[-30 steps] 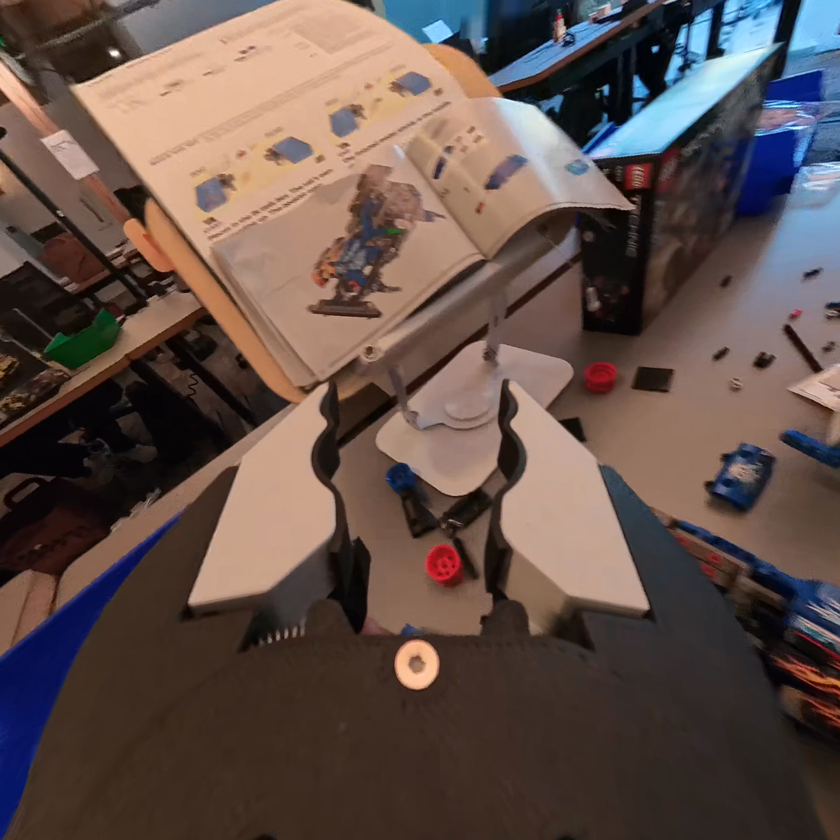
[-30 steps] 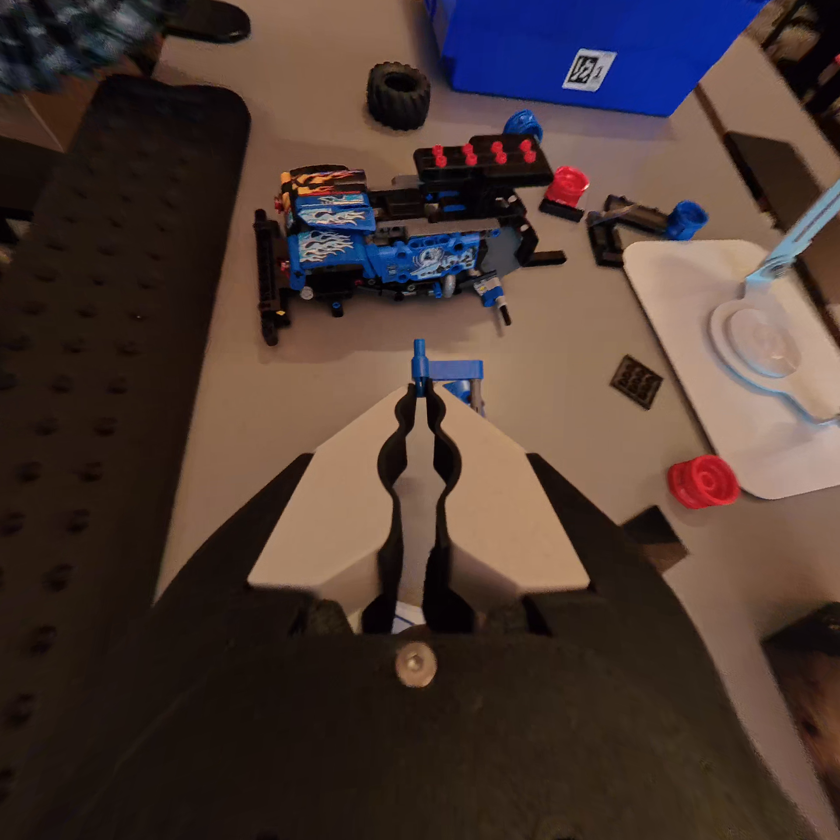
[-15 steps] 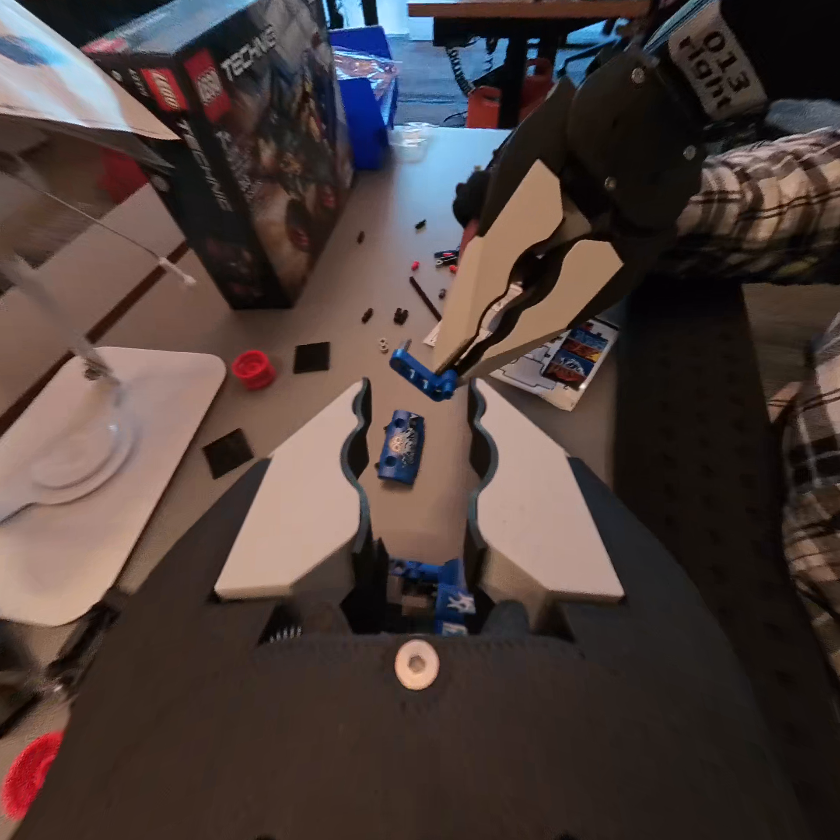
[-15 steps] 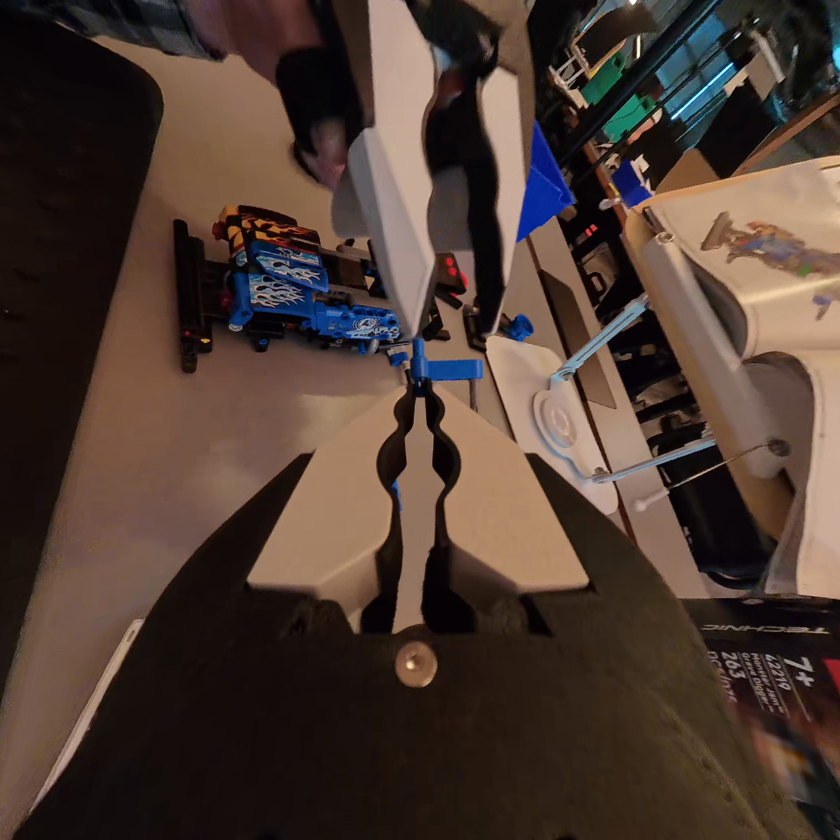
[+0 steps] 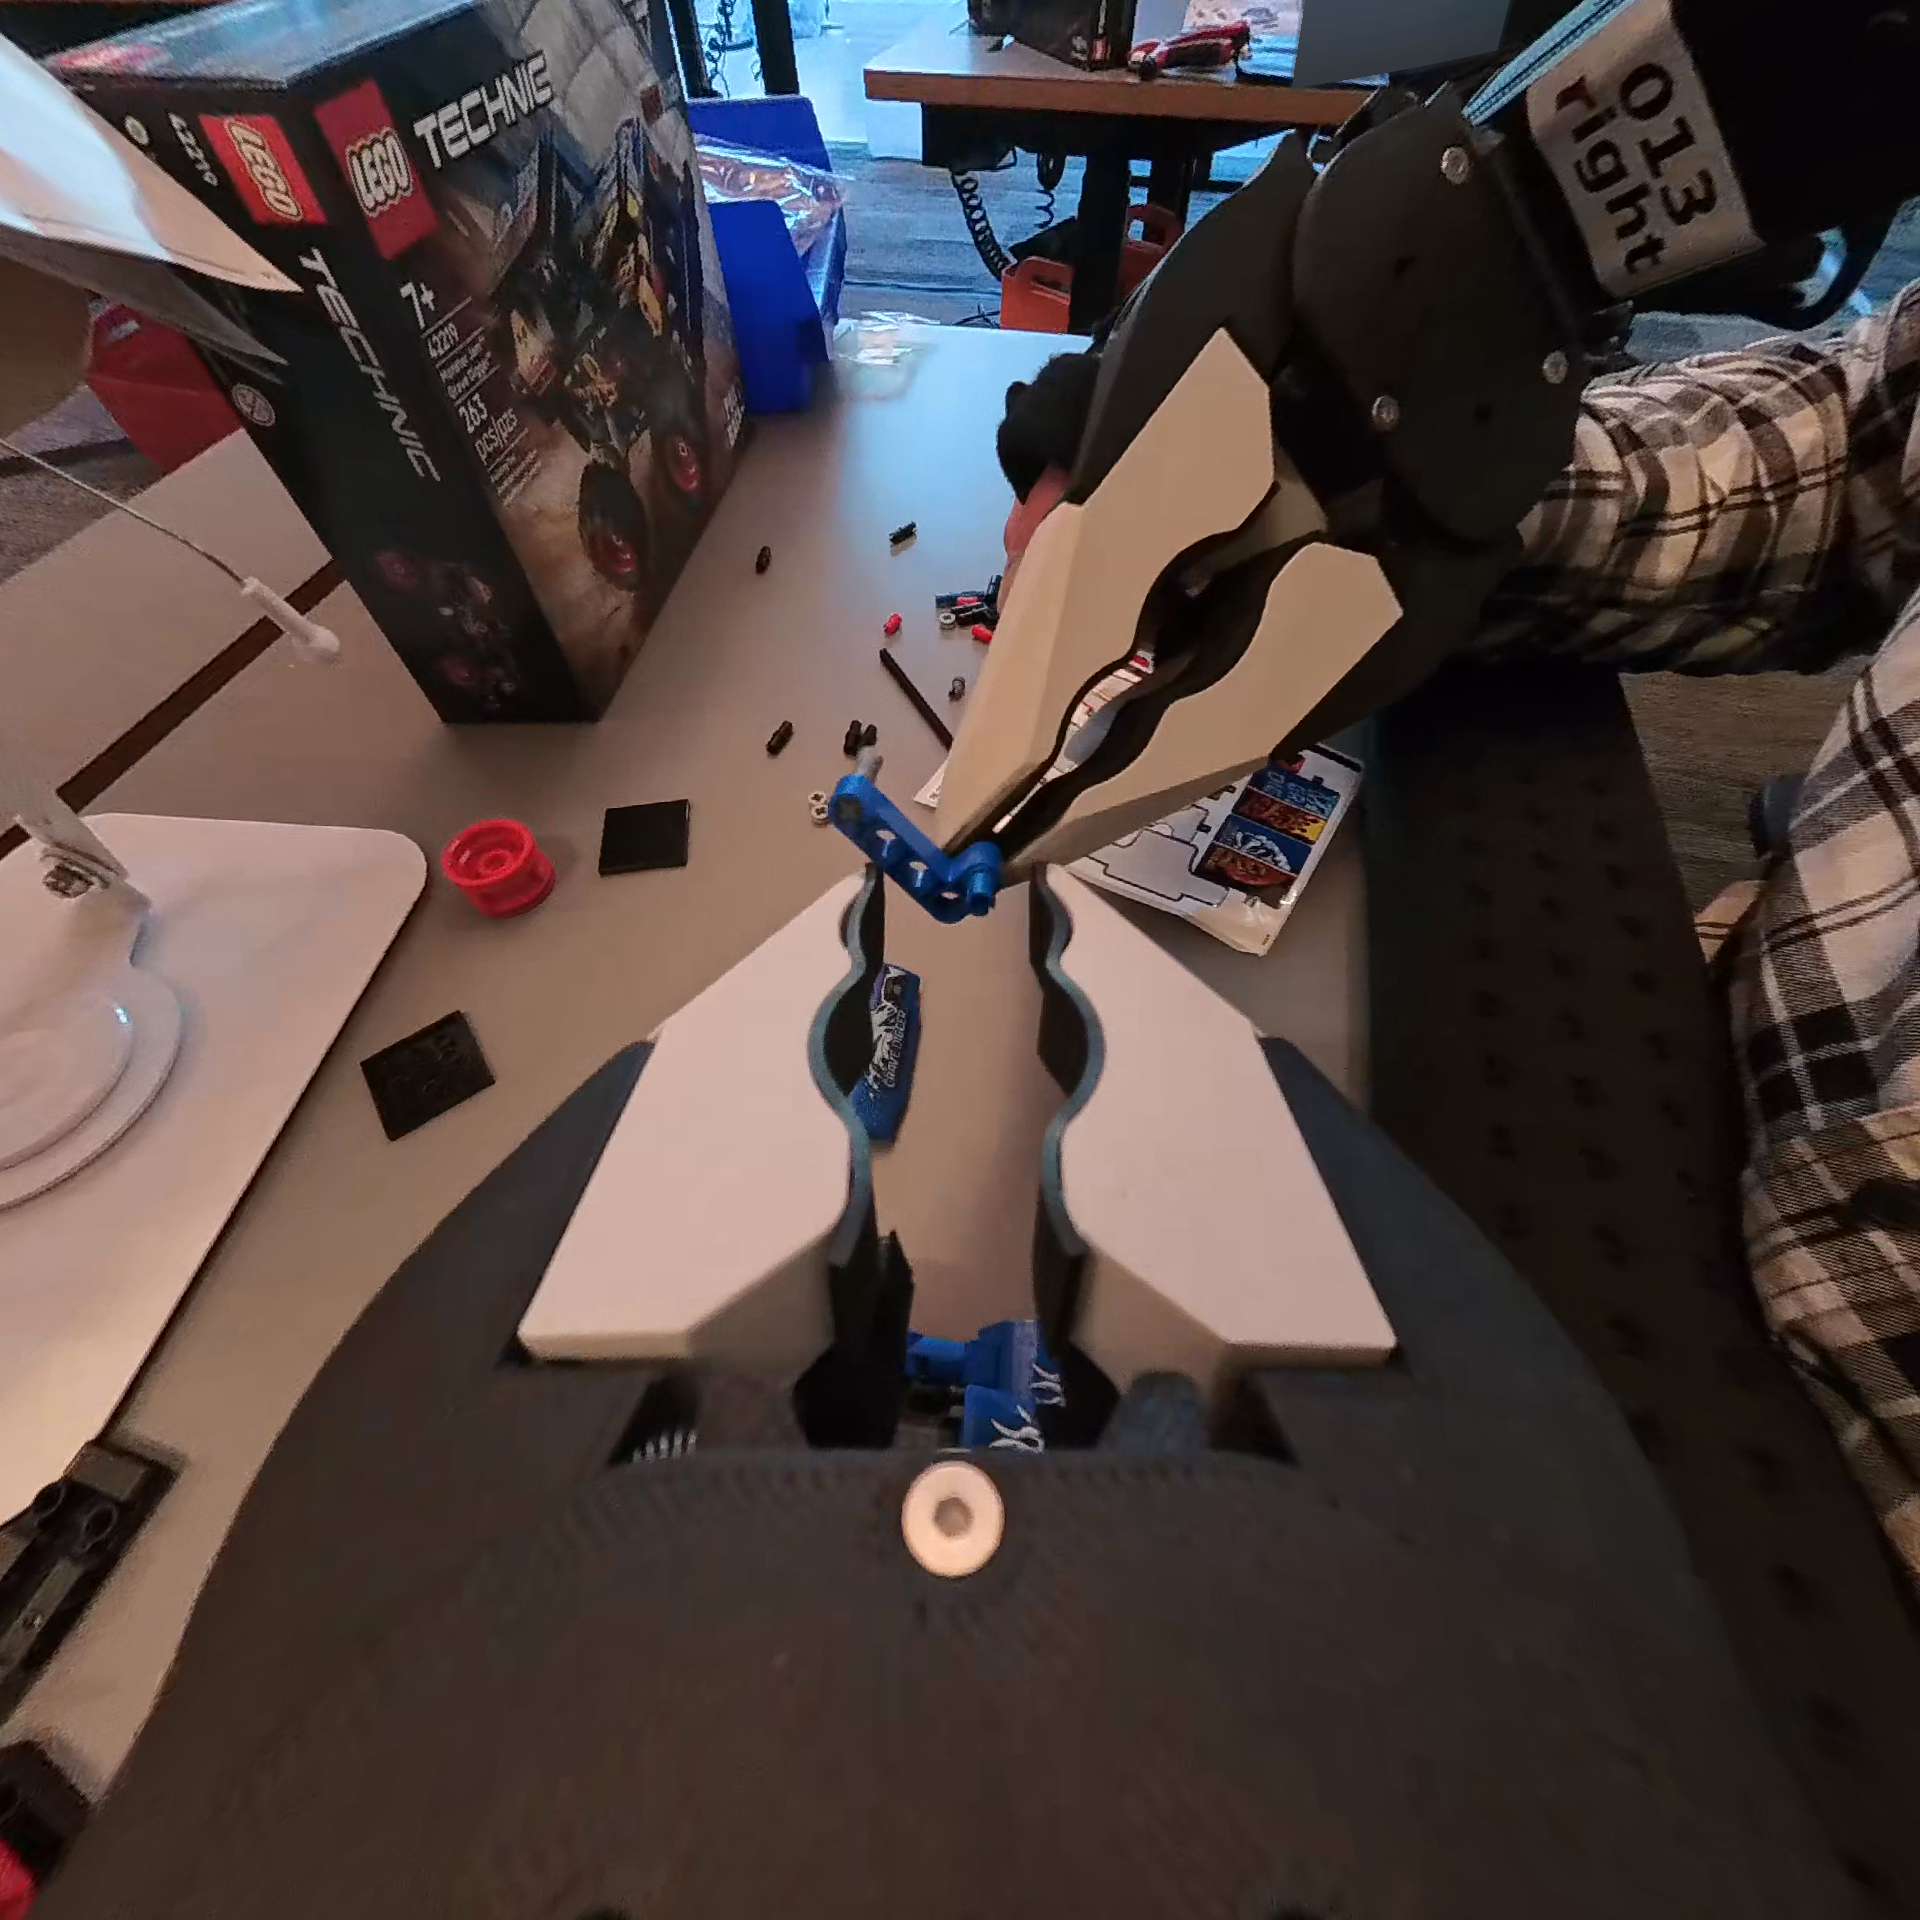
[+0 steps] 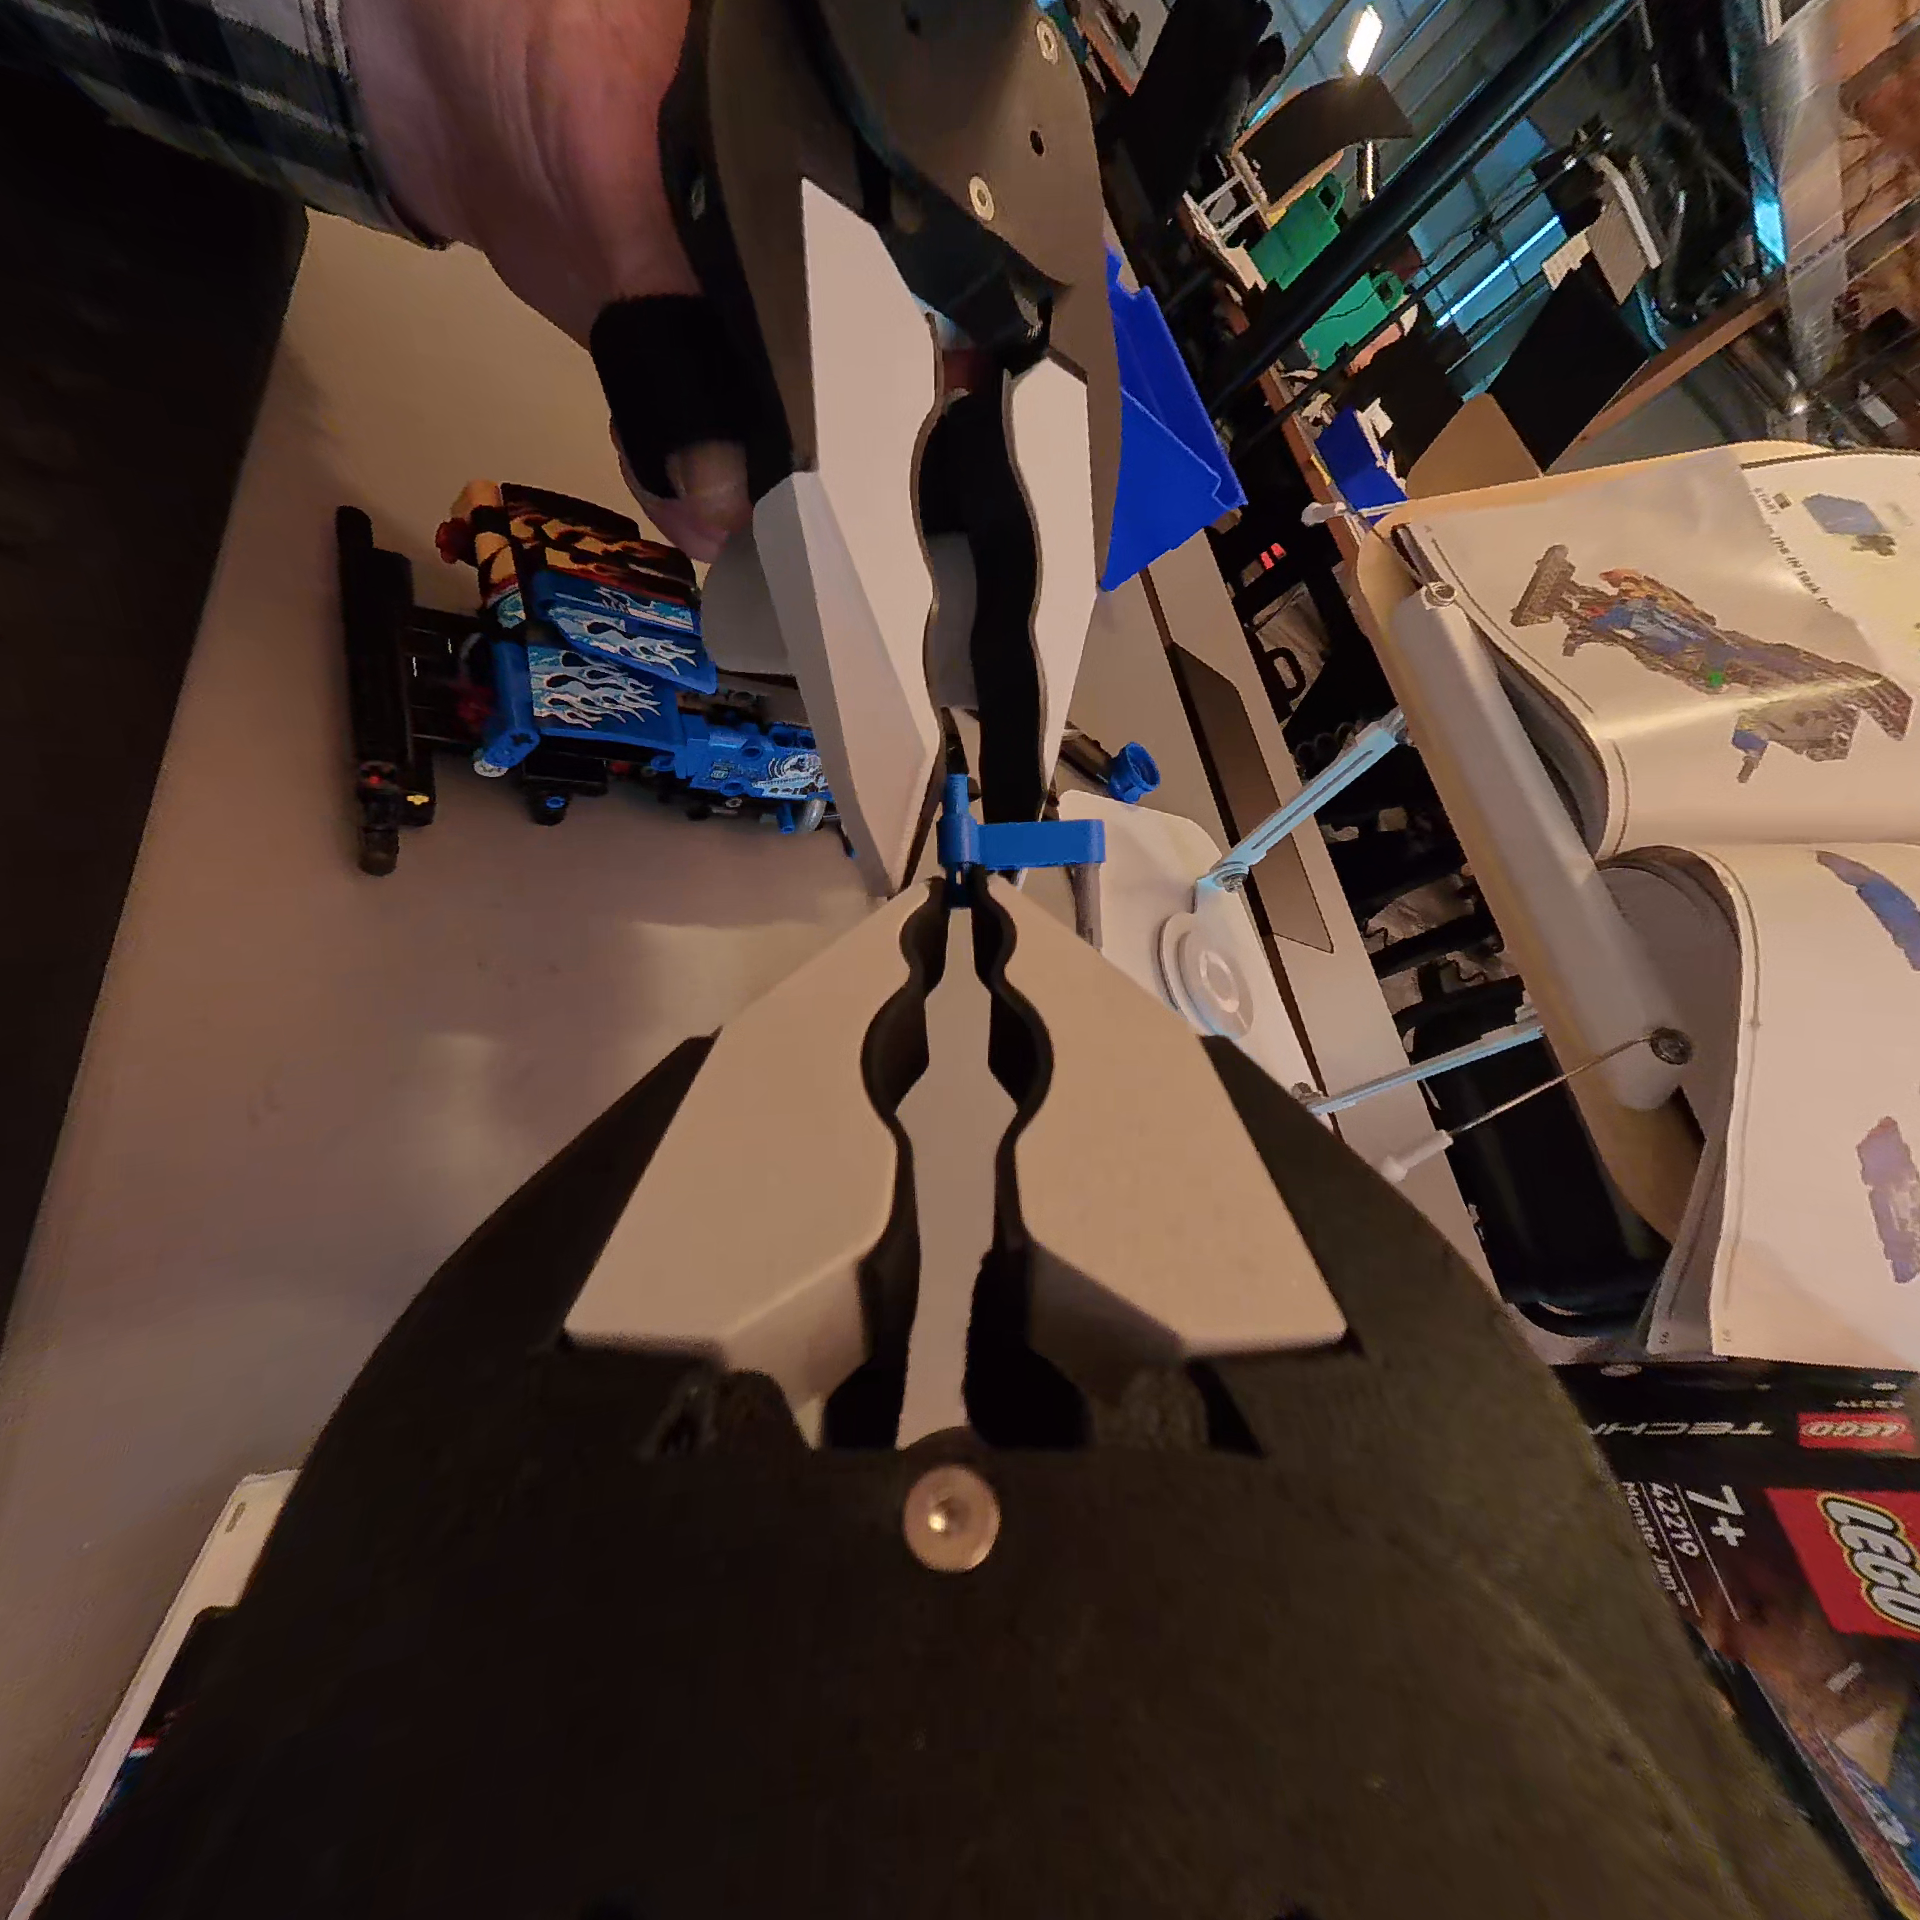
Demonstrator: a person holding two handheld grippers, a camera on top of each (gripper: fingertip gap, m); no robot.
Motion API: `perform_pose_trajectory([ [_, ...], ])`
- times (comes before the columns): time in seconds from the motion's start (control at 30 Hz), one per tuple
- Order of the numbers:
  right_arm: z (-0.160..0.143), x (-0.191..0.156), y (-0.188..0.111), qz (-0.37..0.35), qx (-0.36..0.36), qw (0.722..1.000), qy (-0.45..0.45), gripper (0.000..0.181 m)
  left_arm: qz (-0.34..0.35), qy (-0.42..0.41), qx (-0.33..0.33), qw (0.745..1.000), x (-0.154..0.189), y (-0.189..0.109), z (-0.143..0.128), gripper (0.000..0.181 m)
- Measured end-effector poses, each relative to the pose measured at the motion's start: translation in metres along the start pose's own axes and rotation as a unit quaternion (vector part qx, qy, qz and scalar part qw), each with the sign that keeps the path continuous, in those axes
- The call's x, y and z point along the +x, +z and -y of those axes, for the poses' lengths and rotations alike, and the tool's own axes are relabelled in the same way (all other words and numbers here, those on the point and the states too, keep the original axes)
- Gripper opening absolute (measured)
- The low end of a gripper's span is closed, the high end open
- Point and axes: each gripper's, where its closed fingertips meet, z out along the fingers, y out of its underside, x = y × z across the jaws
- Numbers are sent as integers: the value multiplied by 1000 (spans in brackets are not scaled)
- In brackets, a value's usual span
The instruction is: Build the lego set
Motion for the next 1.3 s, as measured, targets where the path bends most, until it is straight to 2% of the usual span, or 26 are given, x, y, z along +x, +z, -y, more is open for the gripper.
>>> perform_pose_trajectory([
  [0.23,4,5,-3,-16,4,1000,-2,3,10,19,17,1000,0,-5,8,16],
  [0.7,9,12,-7,-28,15,999,20,3,27,31,50,998,-5,-11,19,22],
  [0.97,7,11,-5,-34,6,999,11,3,47,66,39,996,-4,-12,20,17],
  [1.3,8,13,-5,-37,10,999,18,3,47,64,48,996,-4,-13,21,15],
])
